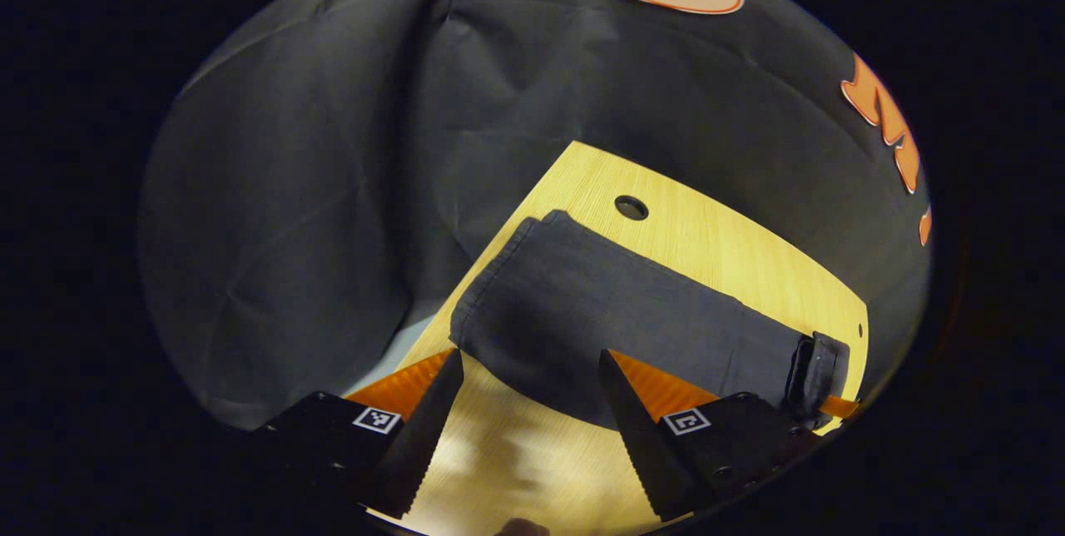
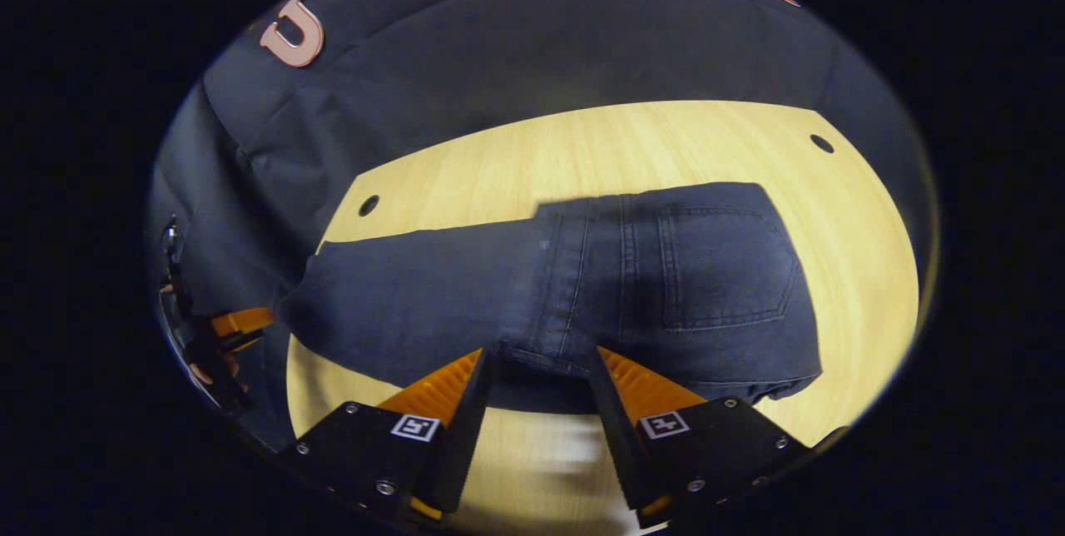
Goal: Grasp the waist and the cuffs of the jeans and fold them to make the two legs overlap; first hold the waist and fold one-third of the jeans toward the cuffs, then hold the cuffs and fold the remaining one-third in the same direction to finish folding.
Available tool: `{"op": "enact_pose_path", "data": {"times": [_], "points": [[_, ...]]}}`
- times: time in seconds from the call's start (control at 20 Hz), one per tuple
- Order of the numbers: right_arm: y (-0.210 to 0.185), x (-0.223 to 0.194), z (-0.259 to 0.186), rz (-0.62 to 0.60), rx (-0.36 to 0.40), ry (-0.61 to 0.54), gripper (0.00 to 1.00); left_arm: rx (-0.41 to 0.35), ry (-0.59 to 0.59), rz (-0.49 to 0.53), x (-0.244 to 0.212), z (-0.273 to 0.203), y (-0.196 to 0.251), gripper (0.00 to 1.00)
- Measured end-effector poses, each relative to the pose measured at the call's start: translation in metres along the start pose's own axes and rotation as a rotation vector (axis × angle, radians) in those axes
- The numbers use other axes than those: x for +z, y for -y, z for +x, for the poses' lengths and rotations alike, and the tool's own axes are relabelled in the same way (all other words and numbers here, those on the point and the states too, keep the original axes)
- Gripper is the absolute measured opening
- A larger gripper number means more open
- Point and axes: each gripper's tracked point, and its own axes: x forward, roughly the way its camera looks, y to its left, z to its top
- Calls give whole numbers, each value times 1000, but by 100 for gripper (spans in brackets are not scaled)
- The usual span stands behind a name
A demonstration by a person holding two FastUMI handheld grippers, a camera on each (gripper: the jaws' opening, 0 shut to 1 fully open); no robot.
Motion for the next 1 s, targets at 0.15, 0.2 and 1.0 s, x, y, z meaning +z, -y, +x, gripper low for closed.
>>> {"op": "enact_pose_path", "data": {"times": [0.15,0.2,1.0], "points": [[-7,5,-10,5,22,25,82,-36,-112,-114,-12,6,-3,97],[-7,7,-15,10,26,39,83,-31,-153,-152,-15,11,-6,99],[33,28,-92,85,-100,238,89,228,-378,-183,-18,73,-29,98]]}}
